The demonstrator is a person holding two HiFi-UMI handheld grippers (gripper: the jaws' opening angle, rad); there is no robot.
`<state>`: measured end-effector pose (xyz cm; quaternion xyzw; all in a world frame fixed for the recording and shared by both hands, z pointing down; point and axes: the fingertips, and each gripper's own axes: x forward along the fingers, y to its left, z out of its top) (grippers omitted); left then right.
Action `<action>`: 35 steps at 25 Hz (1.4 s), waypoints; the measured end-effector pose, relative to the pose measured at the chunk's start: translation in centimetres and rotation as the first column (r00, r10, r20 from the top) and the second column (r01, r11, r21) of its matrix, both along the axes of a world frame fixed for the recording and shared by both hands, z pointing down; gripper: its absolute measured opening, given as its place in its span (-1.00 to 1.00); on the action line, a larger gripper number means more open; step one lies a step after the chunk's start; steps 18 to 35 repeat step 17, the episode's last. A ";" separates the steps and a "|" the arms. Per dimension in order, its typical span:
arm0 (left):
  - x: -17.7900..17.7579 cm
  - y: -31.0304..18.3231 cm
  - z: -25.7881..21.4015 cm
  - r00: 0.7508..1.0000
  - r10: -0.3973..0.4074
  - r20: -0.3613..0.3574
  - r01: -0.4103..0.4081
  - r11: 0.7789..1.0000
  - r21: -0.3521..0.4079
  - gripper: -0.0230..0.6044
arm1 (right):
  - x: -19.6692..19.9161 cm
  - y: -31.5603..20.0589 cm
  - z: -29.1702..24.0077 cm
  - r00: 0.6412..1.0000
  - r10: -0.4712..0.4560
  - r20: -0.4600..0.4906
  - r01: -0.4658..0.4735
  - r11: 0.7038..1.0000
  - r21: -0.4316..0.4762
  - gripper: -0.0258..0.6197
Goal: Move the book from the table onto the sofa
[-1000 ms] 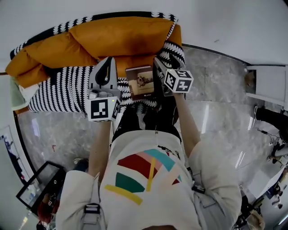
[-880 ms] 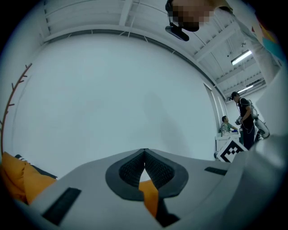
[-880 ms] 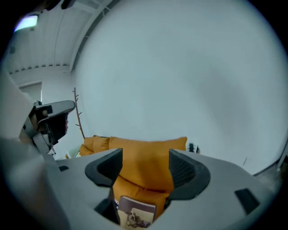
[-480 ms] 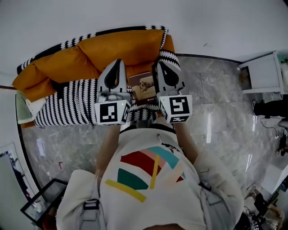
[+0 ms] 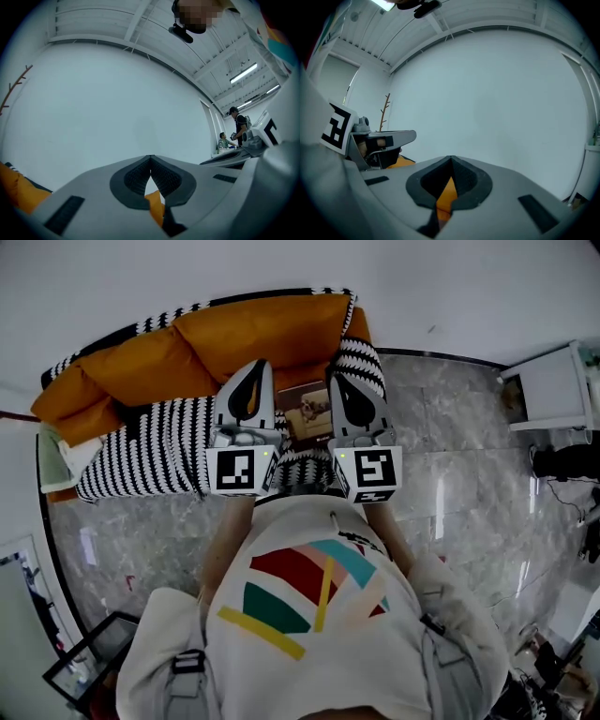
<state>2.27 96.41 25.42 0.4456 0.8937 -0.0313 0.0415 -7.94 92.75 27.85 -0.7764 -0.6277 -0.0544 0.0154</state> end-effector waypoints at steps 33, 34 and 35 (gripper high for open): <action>5.6 -1.5 0.4 0.996 -0.093 0.012 0.094 0.996 -0.005 -0.91 | 4.6 -0.7 0.3 0.996 -0.080 0.033 0.080 0.997 -0.003 -0.88; 5.6 -1.5 0.4 0.996 -0.093 0.012 0.094 0.996 -0.005 -0.91 | 4.6 -0.7 0.3 0.996 -0.080 0.033 0.080 0.997 -0.003 -0.88; 5.6 -1.5 0.4 0.996 -0.093 0.012 0.094 0.996 -0.005 -0.91 | 4.6 -0.7 0.3 0.996 -0.080 0.033 0.080 0.997 -0.003 -0.88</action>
